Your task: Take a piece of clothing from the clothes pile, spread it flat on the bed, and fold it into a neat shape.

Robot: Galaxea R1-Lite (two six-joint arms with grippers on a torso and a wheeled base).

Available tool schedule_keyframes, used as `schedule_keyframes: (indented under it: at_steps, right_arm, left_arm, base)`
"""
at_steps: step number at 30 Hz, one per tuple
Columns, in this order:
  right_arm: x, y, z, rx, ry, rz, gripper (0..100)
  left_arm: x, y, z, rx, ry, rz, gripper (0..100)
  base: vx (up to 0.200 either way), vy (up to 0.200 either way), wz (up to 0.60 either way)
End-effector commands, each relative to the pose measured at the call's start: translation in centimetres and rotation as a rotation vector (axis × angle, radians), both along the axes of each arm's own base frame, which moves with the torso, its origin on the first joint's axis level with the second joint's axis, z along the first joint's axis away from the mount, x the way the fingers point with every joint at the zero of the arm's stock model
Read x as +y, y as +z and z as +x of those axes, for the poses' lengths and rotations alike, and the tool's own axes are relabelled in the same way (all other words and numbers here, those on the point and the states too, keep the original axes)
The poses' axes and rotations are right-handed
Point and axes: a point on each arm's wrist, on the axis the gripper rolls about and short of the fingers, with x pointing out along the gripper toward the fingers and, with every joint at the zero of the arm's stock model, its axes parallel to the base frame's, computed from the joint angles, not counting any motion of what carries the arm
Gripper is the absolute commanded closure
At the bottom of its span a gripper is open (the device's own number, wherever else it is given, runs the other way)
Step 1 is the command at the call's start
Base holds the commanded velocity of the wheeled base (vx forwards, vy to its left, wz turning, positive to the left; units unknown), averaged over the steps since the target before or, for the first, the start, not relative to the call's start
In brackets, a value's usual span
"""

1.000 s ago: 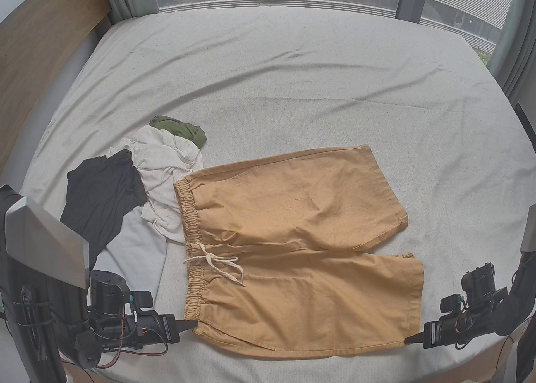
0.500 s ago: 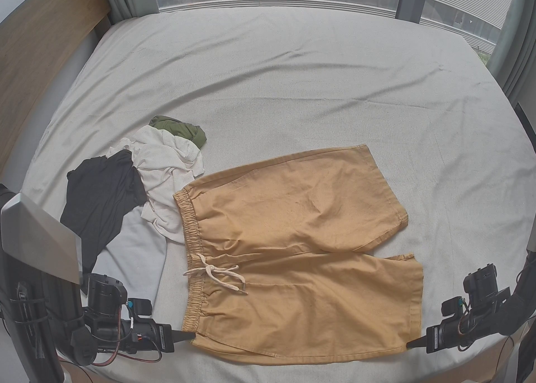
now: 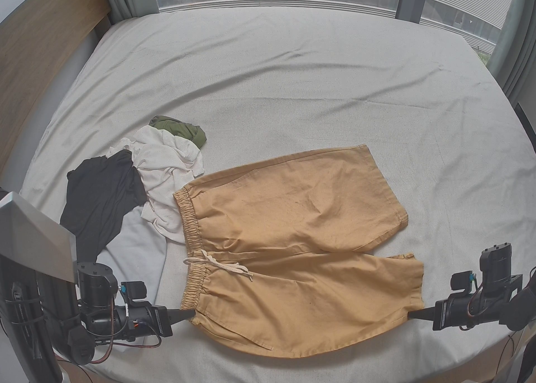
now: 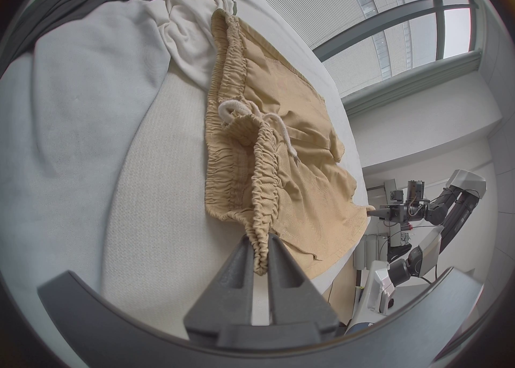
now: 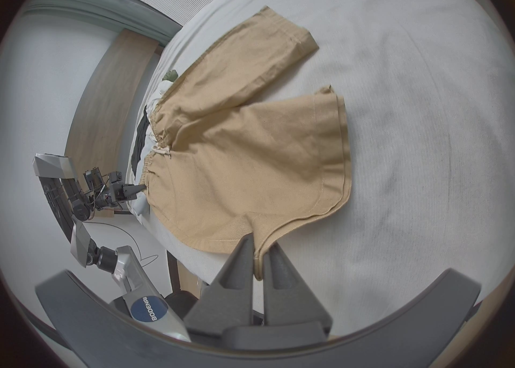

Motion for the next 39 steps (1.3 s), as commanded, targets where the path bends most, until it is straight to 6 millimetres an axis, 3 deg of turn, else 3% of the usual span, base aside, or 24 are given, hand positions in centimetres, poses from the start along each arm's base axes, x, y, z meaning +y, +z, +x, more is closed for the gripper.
schedule_keyframes:
  at_steps: [1,15,32,39]
  right_arm:
    - [-0.1,0.9,0.6,-0.049,-0.02,0.015,100]
    - [-0.3,2.6,2.4,-0.176,-0.047,0.077,100]
    - [-0.1,4.8,4.4,-0.327,-0.1,0.162,100]
    - [-0.1,5.5,5.3,-0.366,-0.097,0.17,100]
  left_arm:
    - [0.0,0.9,0.1,-0.03,0.01,-0.023,100]
    - [-0.3,1.6,1.4,-0.061,0.039,-0.075,100]
    - [-0.7,5.6,2.7,-0.182,0.089,-0.205,100]
    - [-0.9,6.2,2.8,-0.192,0.089,-0.227,100]
  base:
    - [0.0,0.0,0.0]
    - [0.0,0.0,0.0]
    - [0.0,0.0,0.0]
    - [0.0,0.0,0.0]
